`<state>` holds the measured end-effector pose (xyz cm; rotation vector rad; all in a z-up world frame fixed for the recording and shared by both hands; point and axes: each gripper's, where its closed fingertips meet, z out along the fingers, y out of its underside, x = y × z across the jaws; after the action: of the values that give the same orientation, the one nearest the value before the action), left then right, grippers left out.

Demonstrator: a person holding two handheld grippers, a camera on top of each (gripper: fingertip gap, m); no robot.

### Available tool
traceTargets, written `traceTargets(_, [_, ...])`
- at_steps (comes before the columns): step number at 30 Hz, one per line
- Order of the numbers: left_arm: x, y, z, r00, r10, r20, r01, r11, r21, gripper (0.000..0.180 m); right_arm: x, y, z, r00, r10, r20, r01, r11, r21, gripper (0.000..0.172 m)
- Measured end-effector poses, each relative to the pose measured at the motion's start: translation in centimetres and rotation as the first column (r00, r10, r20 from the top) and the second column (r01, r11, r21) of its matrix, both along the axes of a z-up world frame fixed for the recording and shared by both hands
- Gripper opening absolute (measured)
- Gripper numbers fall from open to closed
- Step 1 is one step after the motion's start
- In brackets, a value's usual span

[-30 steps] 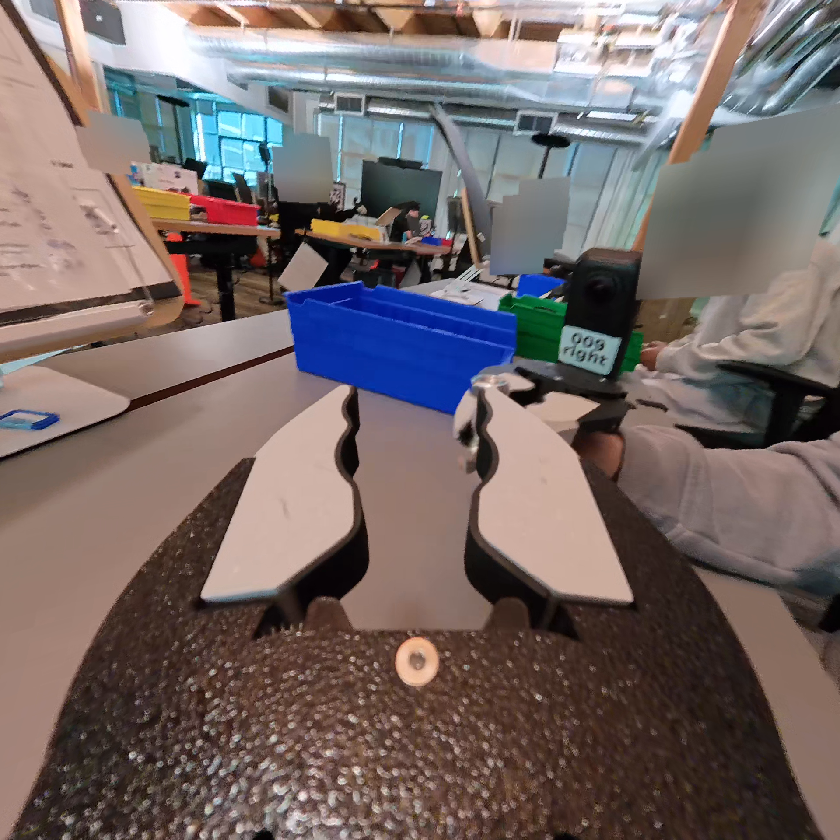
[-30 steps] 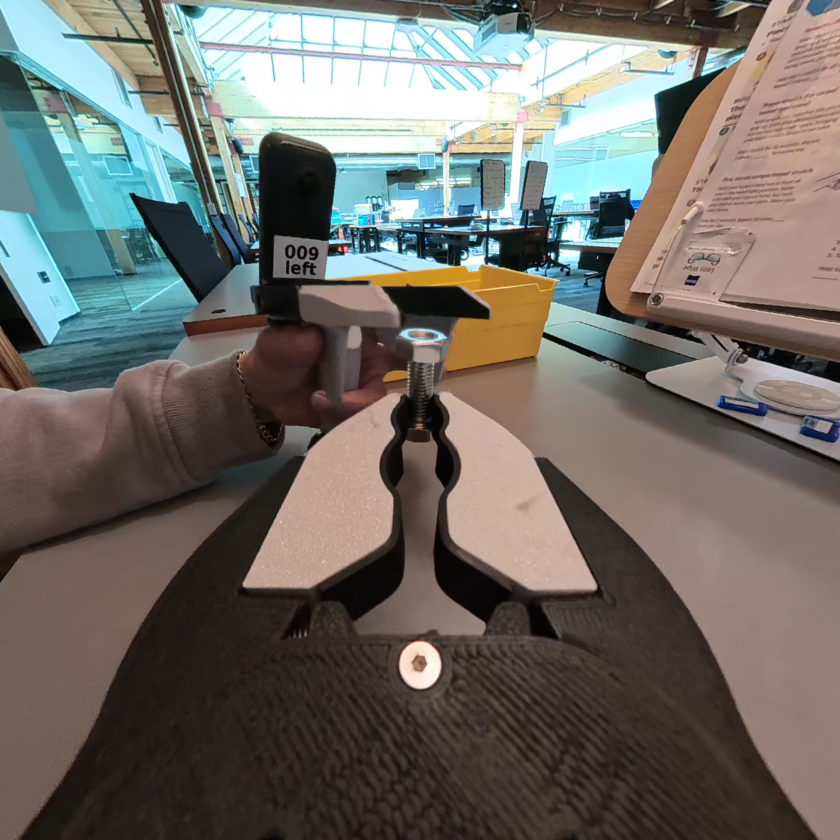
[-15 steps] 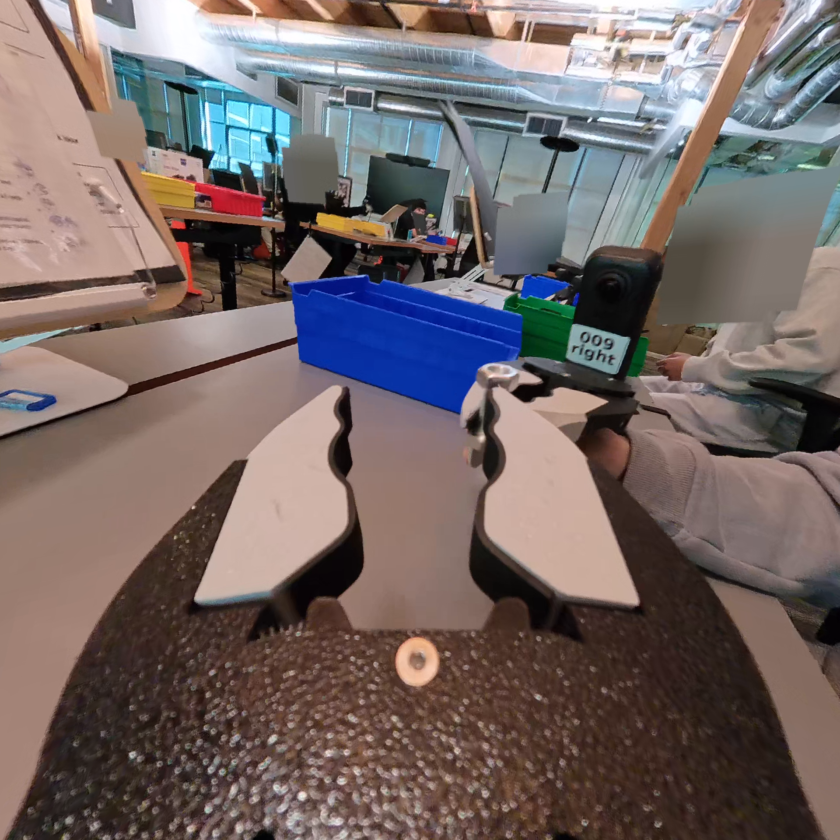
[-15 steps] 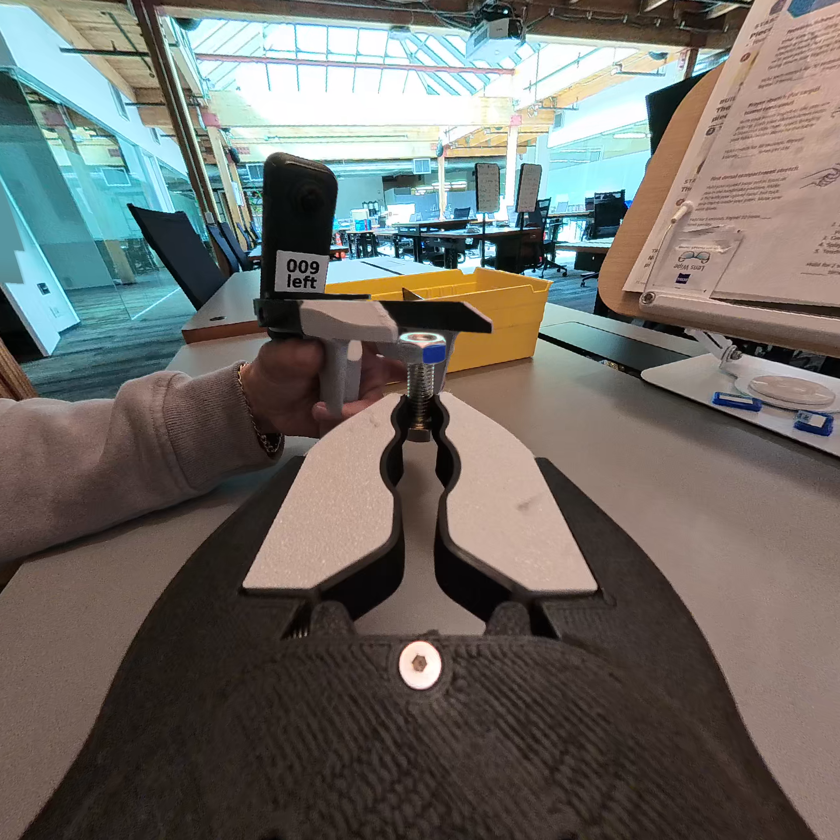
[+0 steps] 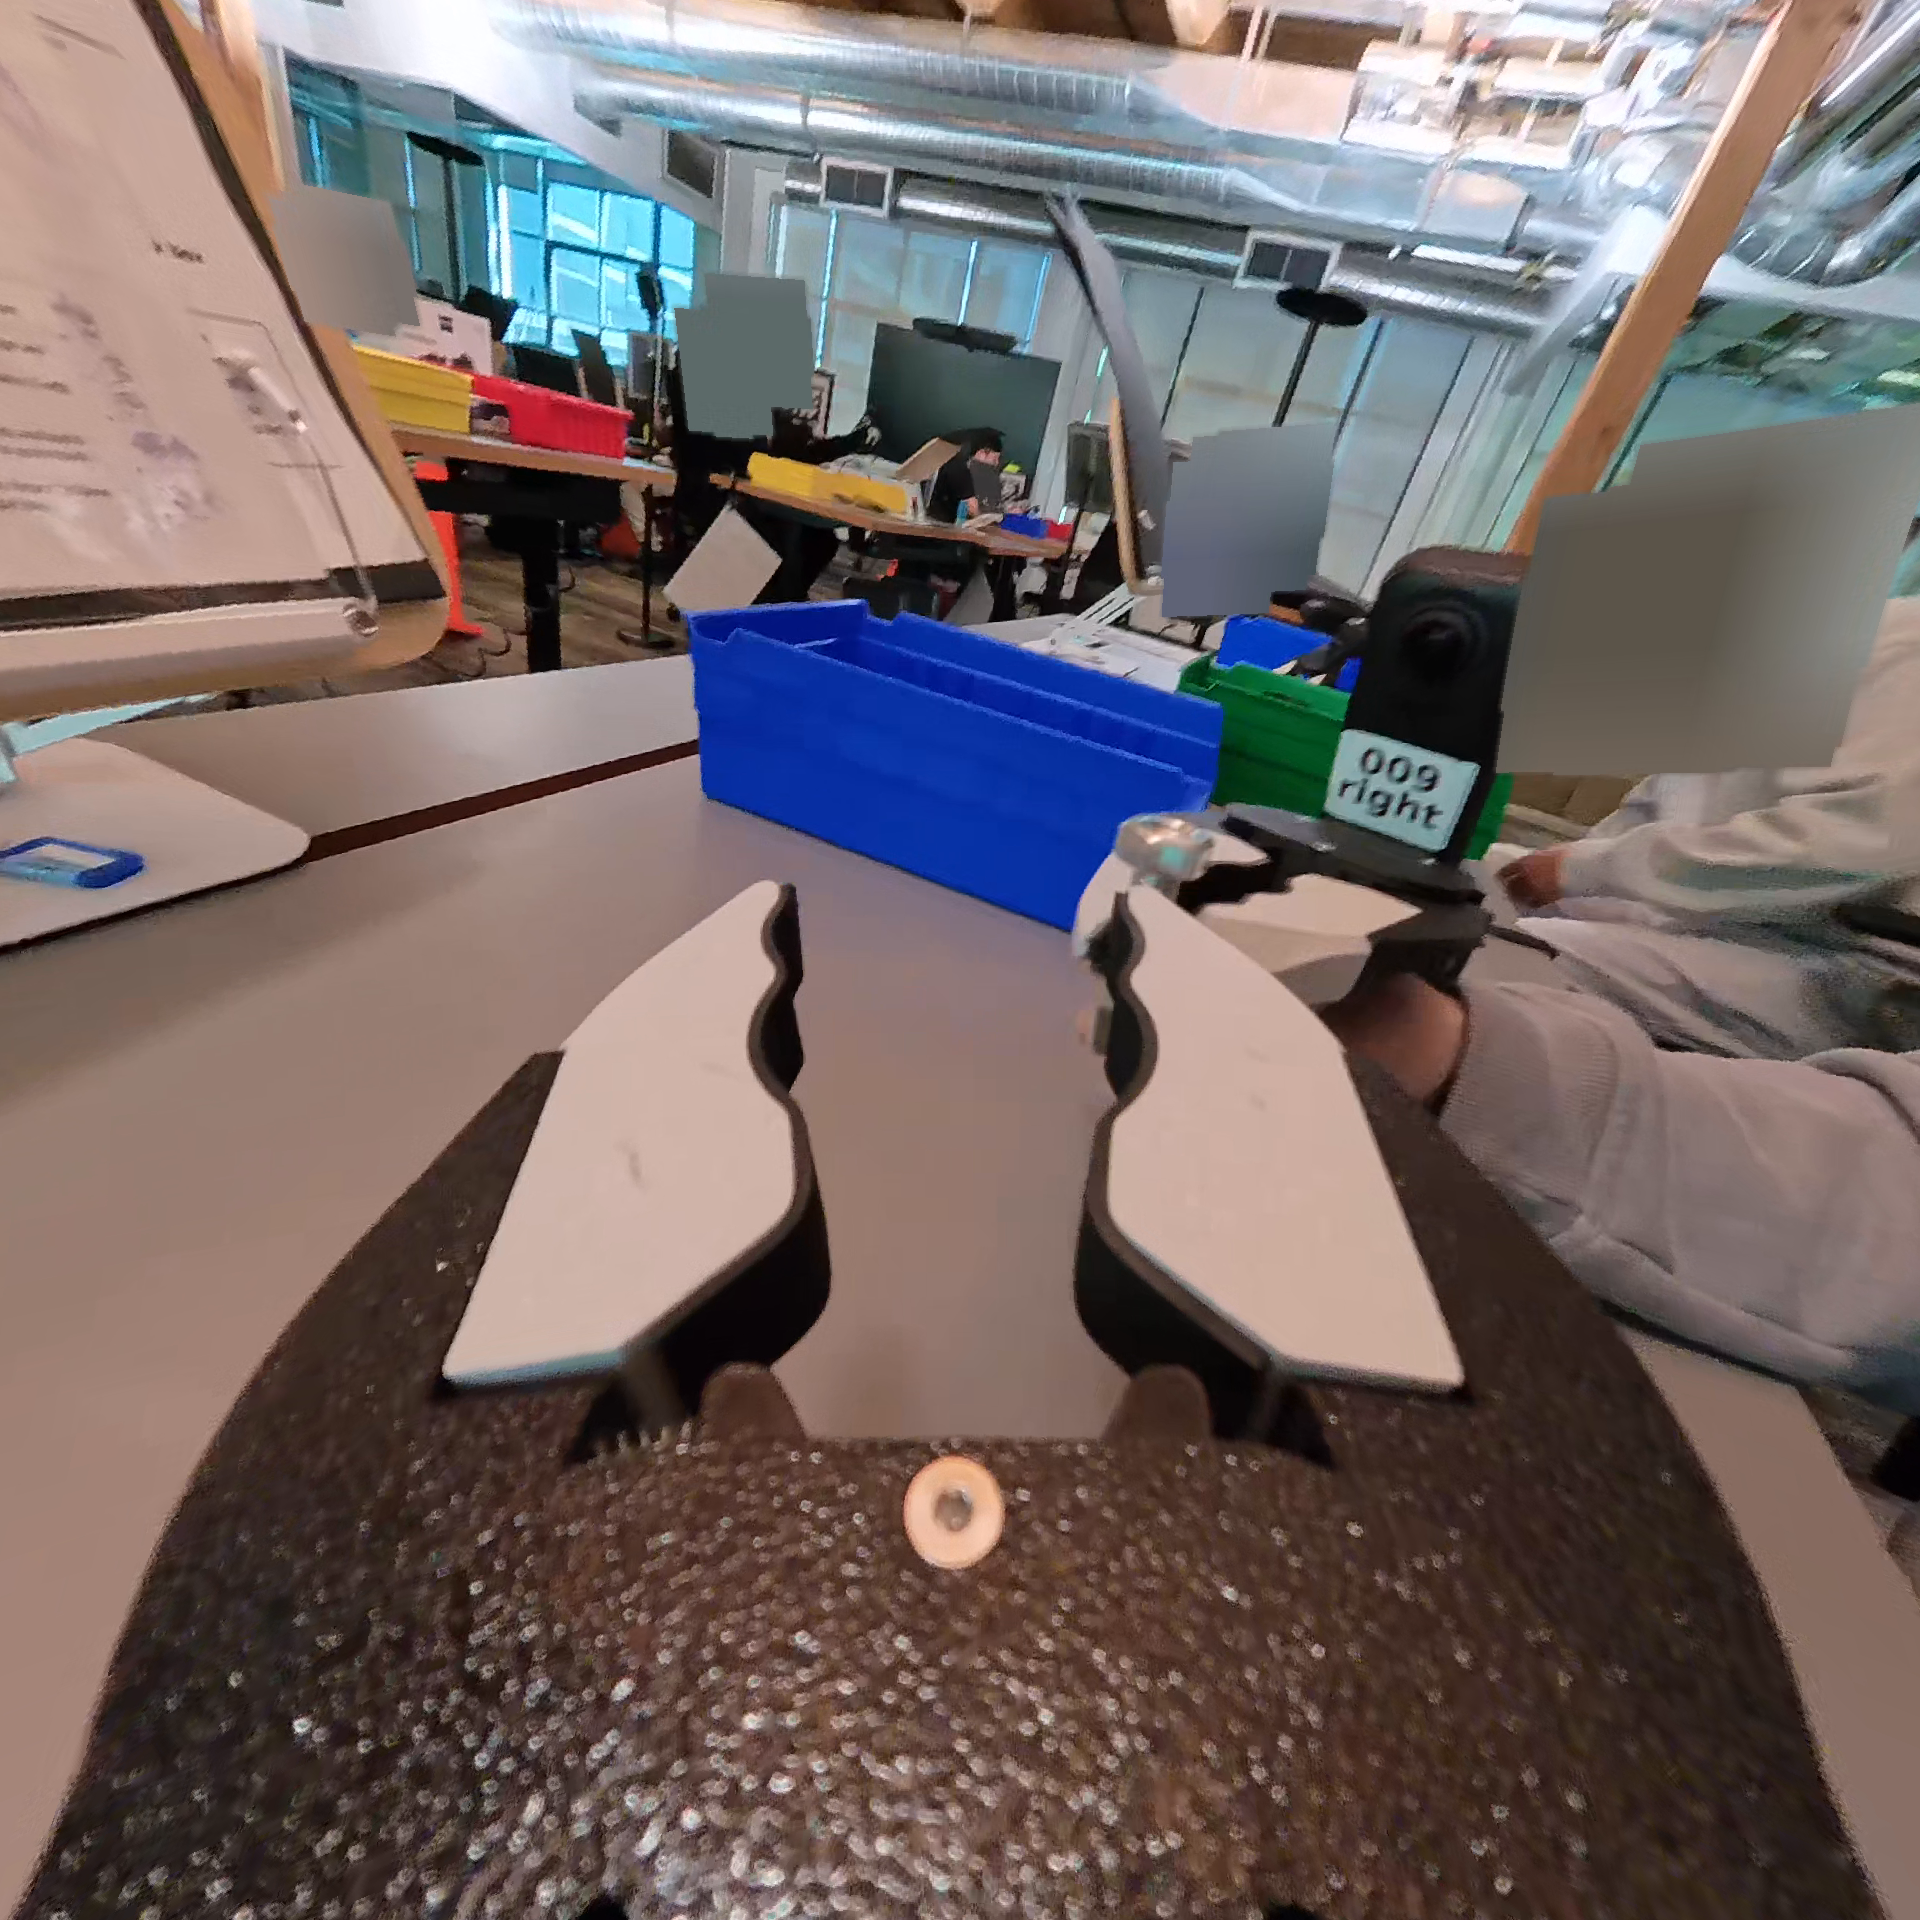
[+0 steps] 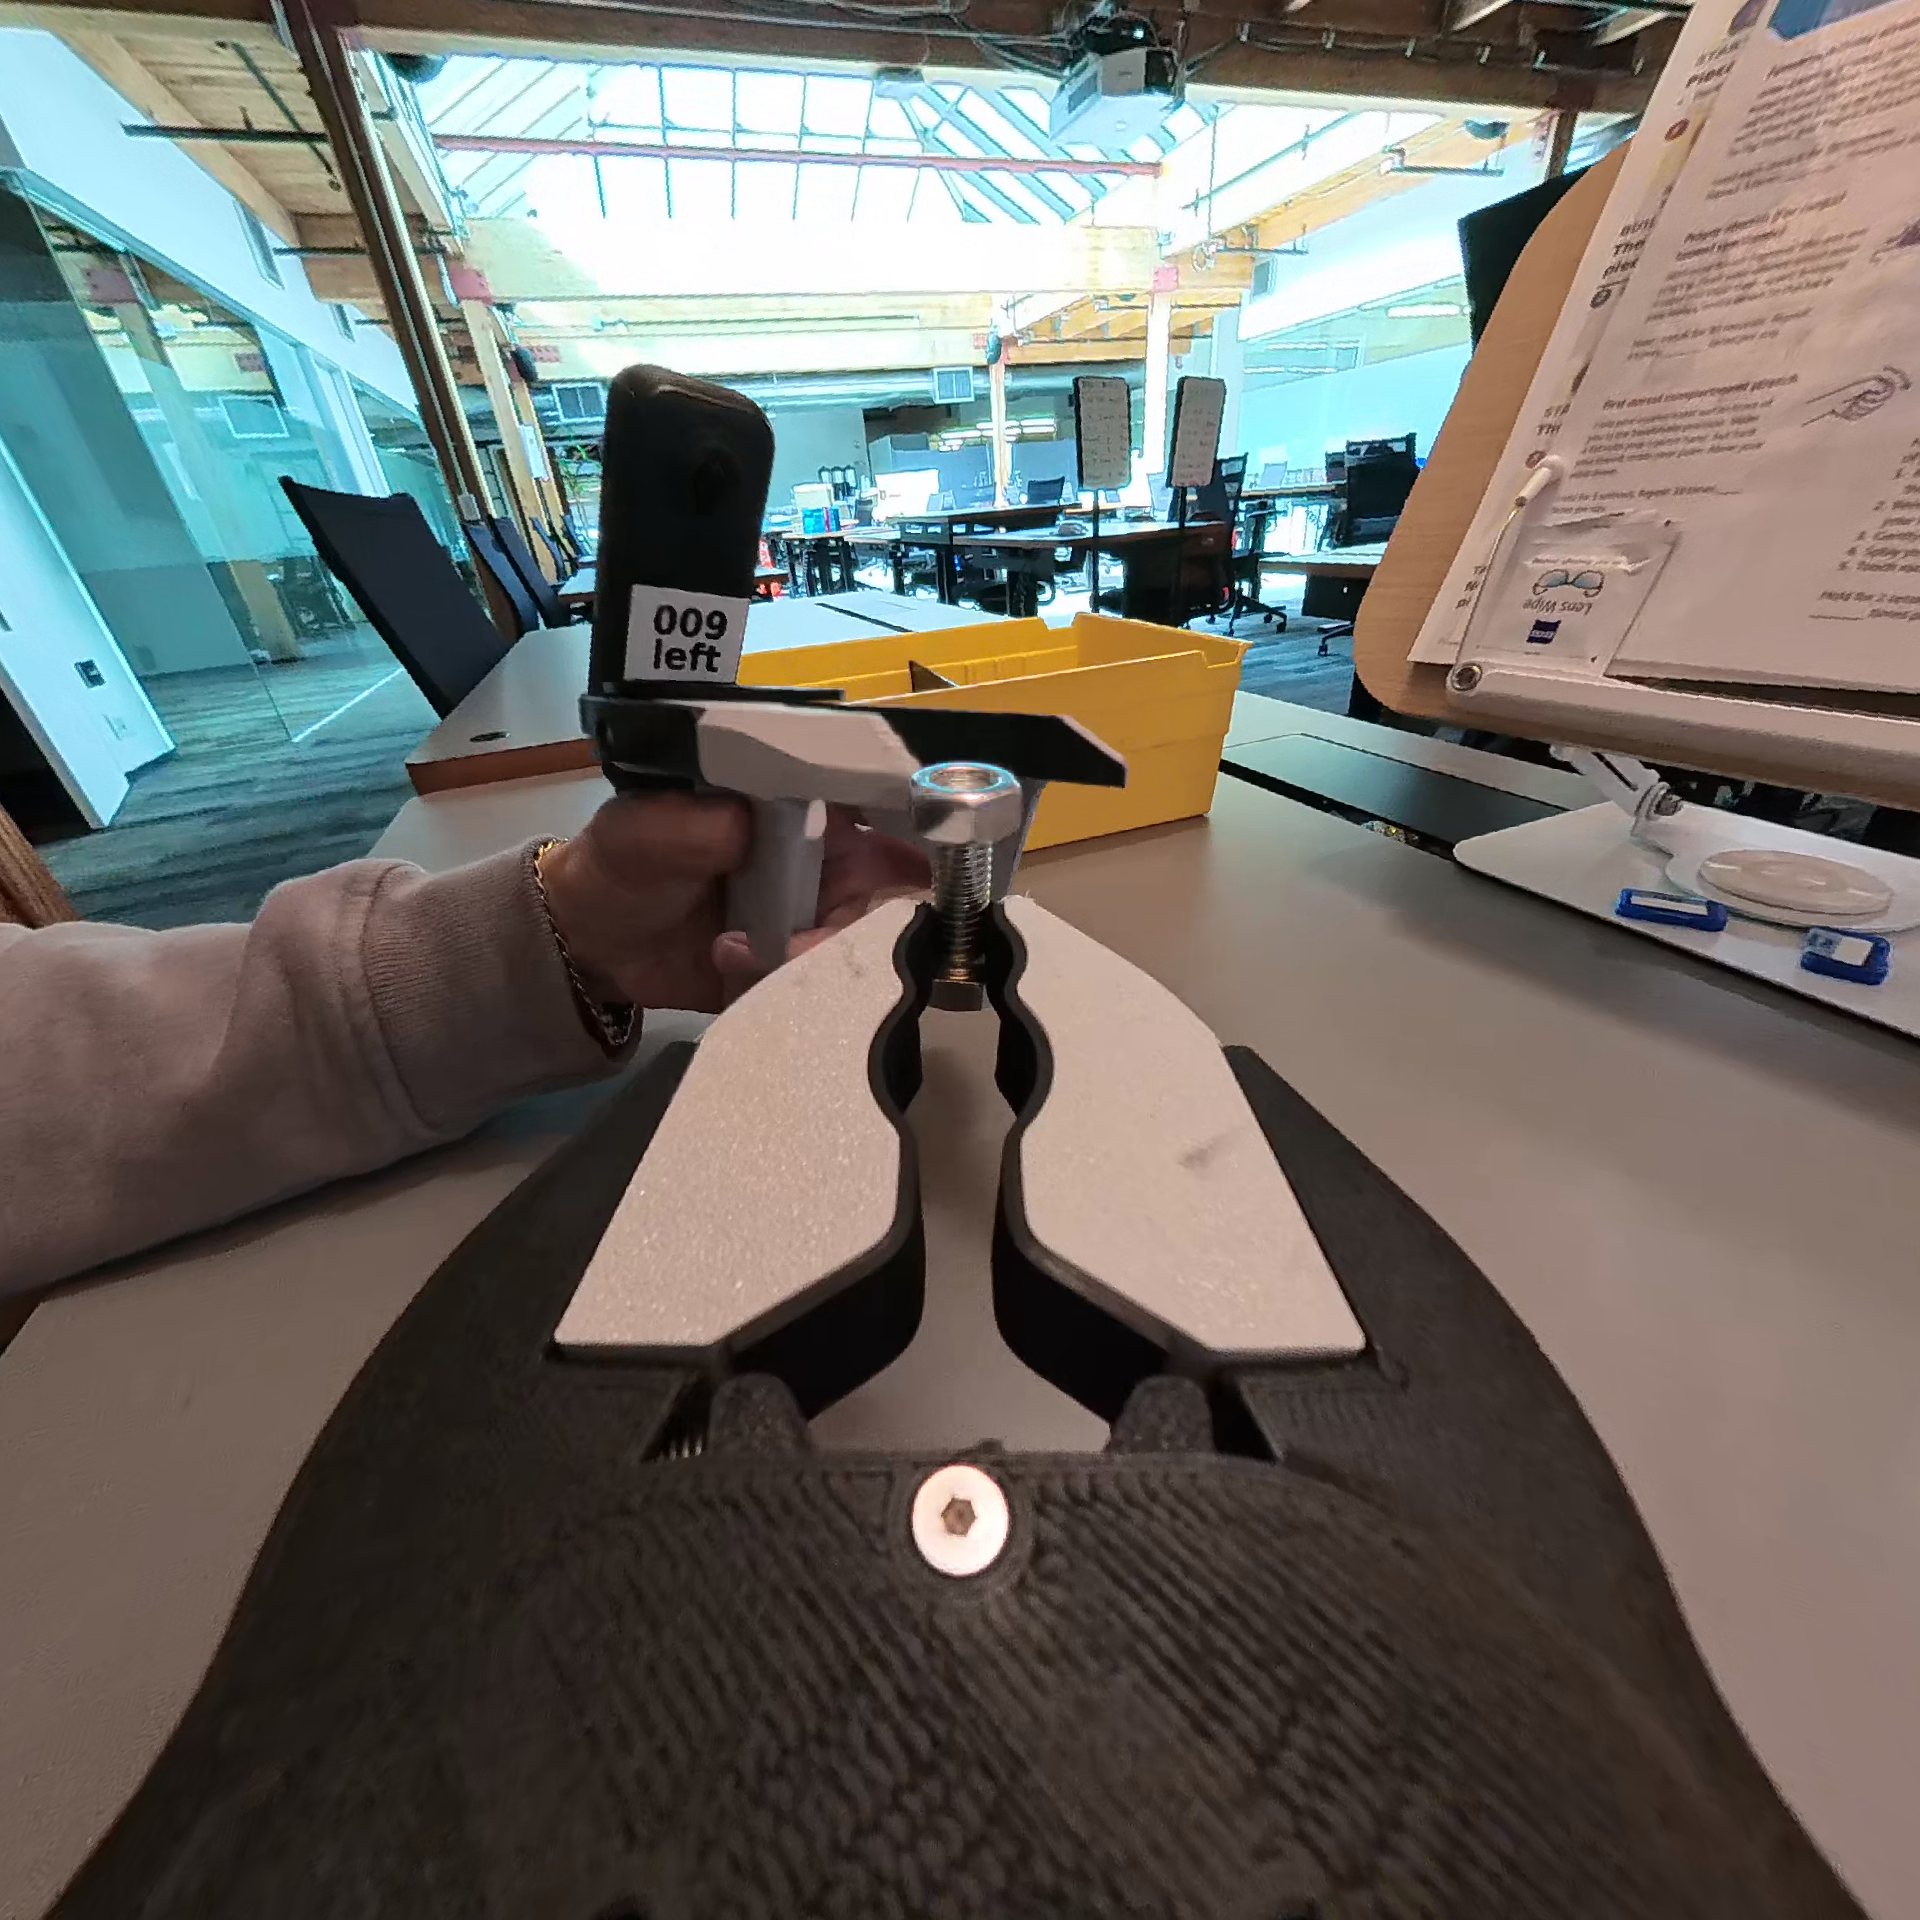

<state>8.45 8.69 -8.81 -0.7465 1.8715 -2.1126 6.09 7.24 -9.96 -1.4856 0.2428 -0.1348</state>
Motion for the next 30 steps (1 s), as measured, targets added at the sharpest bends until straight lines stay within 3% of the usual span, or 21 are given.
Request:
traceTargets(7, [-1.1, -2.5, 0.0, 0.998, -0.051, 0.028, 0.051, 0.998, 0.032, 0.056, -0.4, 0.6, -0.5, 1.000, 0.016, 0.001, -0.016, 1.000, -0.022, 0.009])
traceTargets(15, [0.3, 0.0, 0.0, 0.999, 0.031, 0.013, -0.031, 0.999, 0.011, 0.052, 0.4, -0.3, -0.1, 1.000, -0.021, -0.004, 0.021, 1.000, -0.004, 0.009])
traceTargets(23, [-0.7, -2.4, 0.0, 0.999, -0.028, 0.019, 0.028, 1.000, 0.010, 0.056, -0.4, 0.7, -0.7, 1.000, 0.010, -0.002, -0.010, 0.999, -0.036, 0.009])
traceTargets(27, [0.1, -1.2, -0.3, 1.000, 0.014, 0.009, -0.014, 1.000, 0.020, 0.064, 0.3, 0.3, -0.9, 1.000, -0.022, -0.017, 0.022, 0.999, -0.039, 0.009])
traceTargets(30, [0.7, 0.1, -0.2, 0.998, 0.062, 0.006, -0.062, 0.998, 0.008, 0.056, 0.5, -0.2, -0.3, 0.999, -0.026, -0.024, 0.026, 1.000, -0.006, 0.009])
